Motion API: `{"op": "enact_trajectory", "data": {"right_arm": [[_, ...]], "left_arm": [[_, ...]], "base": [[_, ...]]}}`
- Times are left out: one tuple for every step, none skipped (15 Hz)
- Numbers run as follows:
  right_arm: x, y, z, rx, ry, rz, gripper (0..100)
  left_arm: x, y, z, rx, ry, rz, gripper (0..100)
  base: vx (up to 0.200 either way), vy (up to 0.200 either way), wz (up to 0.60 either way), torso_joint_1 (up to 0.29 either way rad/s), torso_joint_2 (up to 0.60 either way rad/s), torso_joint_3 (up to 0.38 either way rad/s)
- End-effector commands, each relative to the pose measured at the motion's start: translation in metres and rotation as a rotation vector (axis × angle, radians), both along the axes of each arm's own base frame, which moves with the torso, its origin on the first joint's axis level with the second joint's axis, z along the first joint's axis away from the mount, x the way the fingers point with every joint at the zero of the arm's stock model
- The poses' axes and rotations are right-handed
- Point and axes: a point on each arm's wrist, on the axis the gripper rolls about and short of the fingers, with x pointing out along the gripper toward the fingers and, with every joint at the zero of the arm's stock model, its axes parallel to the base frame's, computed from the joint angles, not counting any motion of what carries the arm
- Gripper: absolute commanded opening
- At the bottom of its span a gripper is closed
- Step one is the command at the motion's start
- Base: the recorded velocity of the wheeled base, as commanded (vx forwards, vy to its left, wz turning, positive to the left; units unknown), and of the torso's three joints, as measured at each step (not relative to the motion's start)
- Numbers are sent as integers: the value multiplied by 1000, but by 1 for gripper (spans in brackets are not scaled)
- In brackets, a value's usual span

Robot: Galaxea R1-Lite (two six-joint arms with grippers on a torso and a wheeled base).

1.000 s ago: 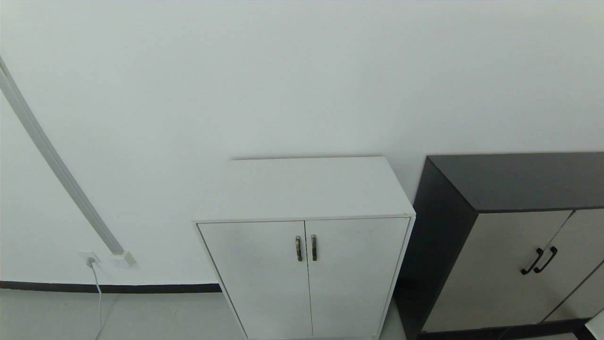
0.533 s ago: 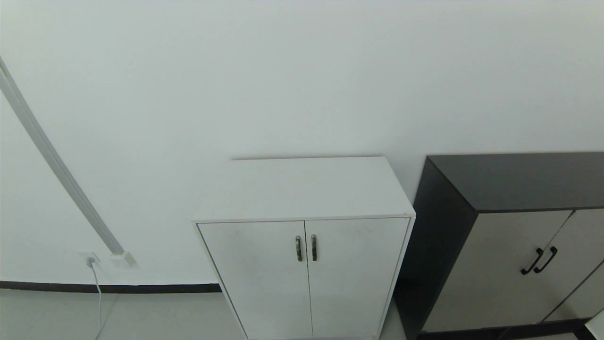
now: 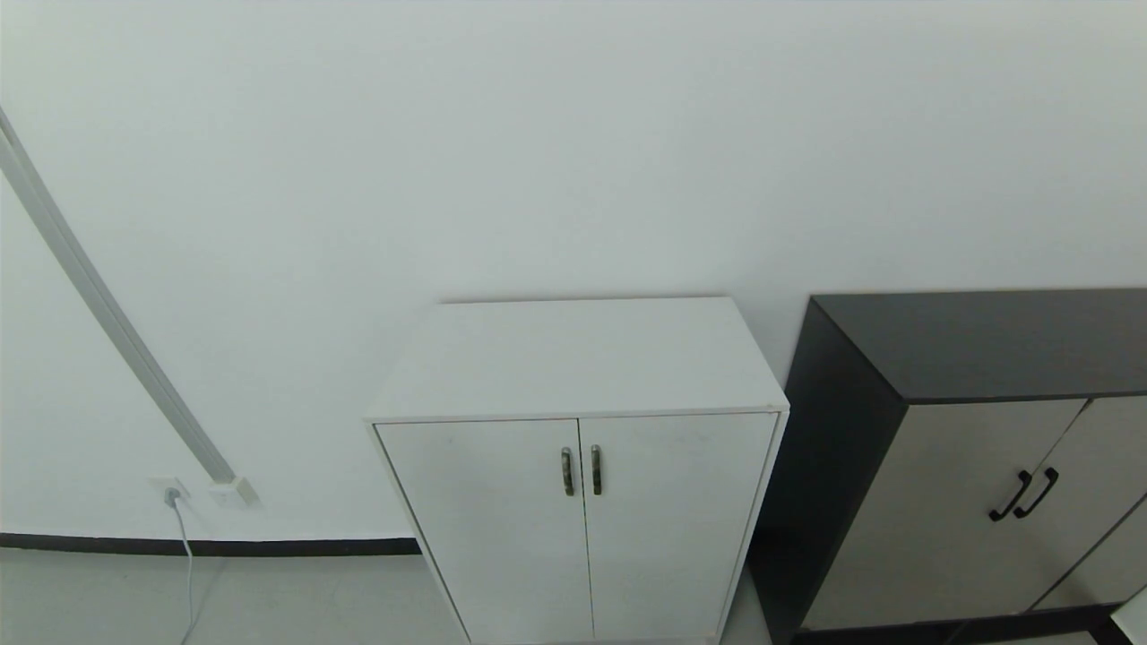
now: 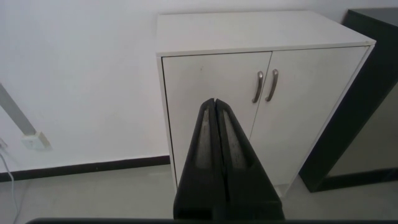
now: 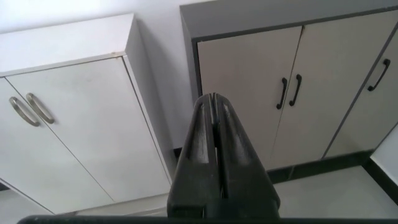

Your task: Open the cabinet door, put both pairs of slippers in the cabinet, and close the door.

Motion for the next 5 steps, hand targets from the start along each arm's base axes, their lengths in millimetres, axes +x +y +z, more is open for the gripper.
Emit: {"op": "enact_trajectory", "data": {"right_arm": [[0,0,0,0,1,0,0],[0,0,0,0,1,0,0],[0,0,0,0,1,-2,0],[0,0,0,3,1,0,0],[0,0,0,4,1,0,0]], "left_arm": [[0,0,0,0,1,1,0],[0,0,0,0,1,1,0],[0,0,0,0,1,1,0],[0,0,0,0,1,1,0],[0,0,0,0,1,1,0]], "base": [[0,0,0,0,0,0],[0,0,0,0,0,0],[0,0,0,0,0,0],[0,0,0,0,0,0],[0,0,0,0,0,0]]}}
